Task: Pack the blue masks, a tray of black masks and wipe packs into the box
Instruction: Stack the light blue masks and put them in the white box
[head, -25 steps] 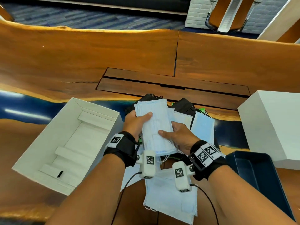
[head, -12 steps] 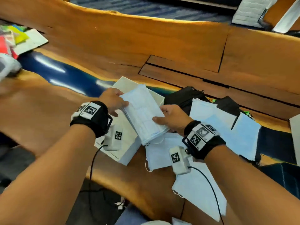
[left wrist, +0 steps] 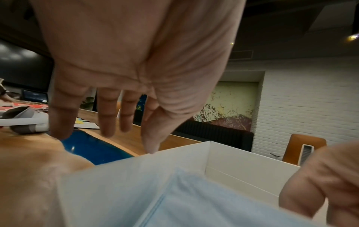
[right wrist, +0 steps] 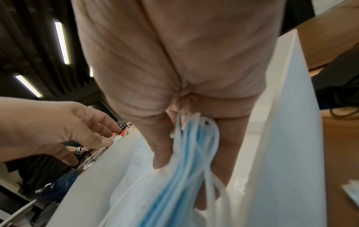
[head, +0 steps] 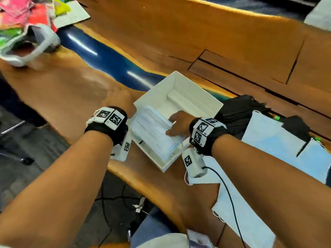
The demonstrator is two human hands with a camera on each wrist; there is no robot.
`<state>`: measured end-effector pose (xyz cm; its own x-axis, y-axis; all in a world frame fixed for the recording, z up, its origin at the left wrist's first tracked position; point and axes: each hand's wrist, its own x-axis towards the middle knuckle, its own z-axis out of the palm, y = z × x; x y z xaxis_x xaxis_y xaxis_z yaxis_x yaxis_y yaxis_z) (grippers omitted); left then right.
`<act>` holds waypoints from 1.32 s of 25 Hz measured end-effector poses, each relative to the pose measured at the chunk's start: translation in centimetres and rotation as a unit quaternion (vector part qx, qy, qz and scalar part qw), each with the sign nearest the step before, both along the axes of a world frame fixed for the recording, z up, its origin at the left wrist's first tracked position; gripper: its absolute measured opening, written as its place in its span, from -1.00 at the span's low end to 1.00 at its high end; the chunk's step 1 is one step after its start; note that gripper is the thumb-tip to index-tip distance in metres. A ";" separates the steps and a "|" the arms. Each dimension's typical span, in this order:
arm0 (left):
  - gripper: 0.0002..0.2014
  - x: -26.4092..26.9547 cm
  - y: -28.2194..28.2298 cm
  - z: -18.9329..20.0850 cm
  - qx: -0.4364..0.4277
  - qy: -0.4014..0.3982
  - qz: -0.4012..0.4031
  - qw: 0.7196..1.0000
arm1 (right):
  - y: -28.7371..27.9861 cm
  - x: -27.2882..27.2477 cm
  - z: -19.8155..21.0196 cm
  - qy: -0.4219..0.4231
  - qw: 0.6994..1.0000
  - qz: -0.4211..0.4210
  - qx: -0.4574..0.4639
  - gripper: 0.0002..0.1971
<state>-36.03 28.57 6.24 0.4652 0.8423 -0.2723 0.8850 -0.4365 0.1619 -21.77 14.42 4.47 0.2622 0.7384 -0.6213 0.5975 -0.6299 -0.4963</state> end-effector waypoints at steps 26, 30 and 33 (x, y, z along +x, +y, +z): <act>-0.69 -0.1 2.0 -3.4 -0.086 0.024 0.017 0.996 | 2.8 -2.7 -5.3 -0.063 0.969 0.211 -0.112 0.26; -0.66 0.6 2.0 -3.5 -0.091 0.035 0.019 0.995 | 2.6 -3.5 -4.8 -0.077 0.965 0.223 -0.118 0.37; -0.66 0.5 1.9 -3.5 -0.089 0.034 0.020 0.995 | 2.1 -2.3 -2.8 -0.047 0.974 0.197 -0.105 0.22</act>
<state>-35.49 30.47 2.76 0.4081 0.7947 -0.4494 0.9125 -0.3712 0.1722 -24.09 16.54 1.71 0.0483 0.6518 -0.7568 0.8498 -0.4250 -0.3118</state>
